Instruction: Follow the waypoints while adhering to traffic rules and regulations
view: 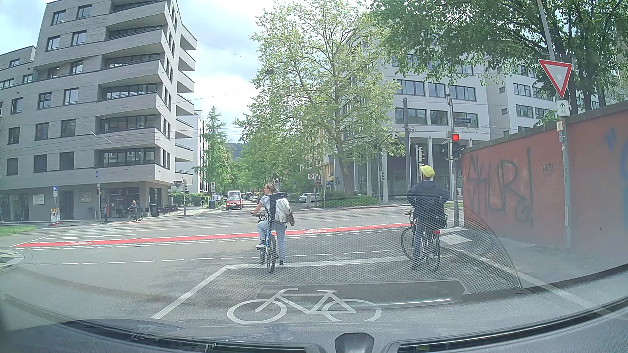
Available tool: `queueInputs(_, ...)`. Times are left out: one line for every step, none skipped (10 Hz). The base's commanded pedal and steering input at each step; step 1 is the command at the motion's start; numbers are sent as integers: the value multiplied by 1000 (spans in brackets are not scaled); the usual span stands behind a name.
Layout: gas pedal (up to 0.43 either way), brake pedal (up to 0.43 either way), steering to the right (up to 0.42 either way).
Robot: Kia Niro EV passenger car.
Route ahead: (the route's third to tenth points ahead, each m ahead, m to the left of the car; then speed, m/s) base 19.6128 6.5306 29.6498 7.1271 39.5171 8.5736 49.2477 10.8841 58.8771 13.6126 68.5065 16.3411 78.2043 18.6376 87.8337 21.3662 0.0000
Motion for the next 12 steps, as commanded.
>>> queueInputs(0, 262, -16)
queueInputs(0, 262, -15)
queueInputs(0, 262, -16)
queueInputs(0, 262, -16)
queueInputs(0, 262, -16)
queueInputs(0, 262, -15)
queueInputs(0, 262, -16)
queueInputs(0, 262, -15)
queueInputs(0, 262, -15)
queueInputs(0, 262, -15)
queueInputs(0, 262, -16)
queueInputs(0, 262, -15)
